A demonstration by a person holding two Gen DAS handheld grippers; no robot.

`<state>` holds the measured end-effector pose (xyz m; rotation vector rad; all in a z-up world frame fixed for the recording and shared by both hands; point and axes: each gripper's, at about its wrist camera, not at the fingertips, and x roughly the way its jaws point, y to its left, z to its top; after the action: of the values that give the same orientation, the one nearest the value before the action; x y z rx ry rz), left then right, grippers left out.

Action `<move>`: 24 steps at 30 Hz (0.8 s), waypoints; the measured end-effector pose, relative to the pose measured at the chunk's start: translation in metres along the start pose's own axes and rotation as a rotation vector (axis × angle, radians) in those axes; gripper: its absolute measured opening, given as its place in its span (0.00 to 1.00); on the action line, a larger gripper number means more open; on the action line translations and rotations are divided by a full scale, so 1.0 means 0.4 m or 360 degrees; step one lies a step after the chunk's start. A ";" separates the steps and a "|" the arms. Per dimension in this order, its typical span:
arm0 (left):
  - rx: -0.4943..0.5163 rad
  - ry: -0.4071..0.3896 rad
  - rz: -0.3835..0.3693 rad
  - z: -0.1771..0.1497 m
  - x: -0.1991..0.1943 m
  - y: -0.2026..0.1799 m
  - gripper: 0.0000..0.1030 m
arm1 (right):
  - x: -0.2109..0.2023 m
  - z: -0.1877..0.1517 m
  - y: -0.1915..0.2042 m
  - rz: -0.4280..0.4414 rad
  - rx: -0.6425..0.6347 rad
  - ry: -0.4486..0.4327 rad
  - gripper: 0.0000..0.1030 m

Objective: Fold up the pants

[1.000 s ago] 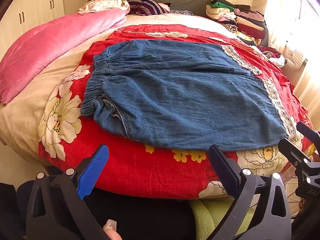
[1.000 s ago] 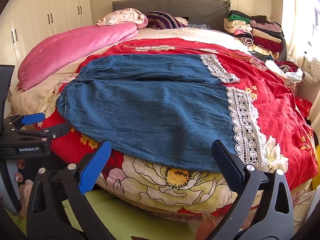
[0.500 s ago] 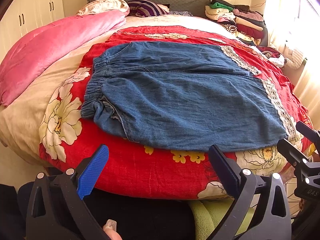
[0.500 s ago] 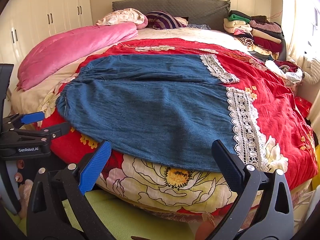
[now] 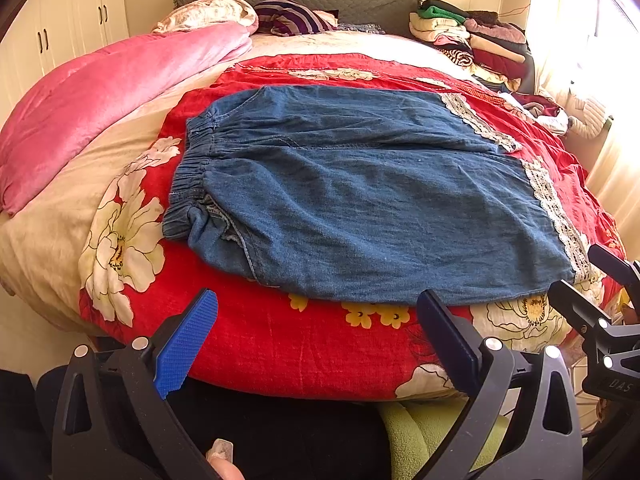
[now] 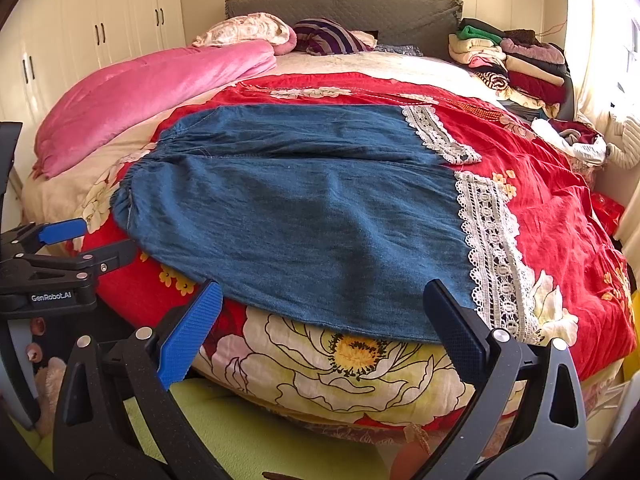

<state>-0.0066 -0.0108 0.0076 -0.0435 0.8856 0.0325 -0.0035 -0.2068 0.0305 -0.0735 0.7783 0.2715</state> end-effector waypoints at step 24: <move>-0.0139 -0.0070 0.0062 0.139 0.037 0.135 0.96 | 0.118 0.232 0.046 0.0162 -0.0127 -0.0043 0.92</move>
<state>0.0433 0.0461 0.0300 -0.1068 0.8408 0.1080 0.0870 -0.1634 0.0642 -0.1056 0.7451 0.3995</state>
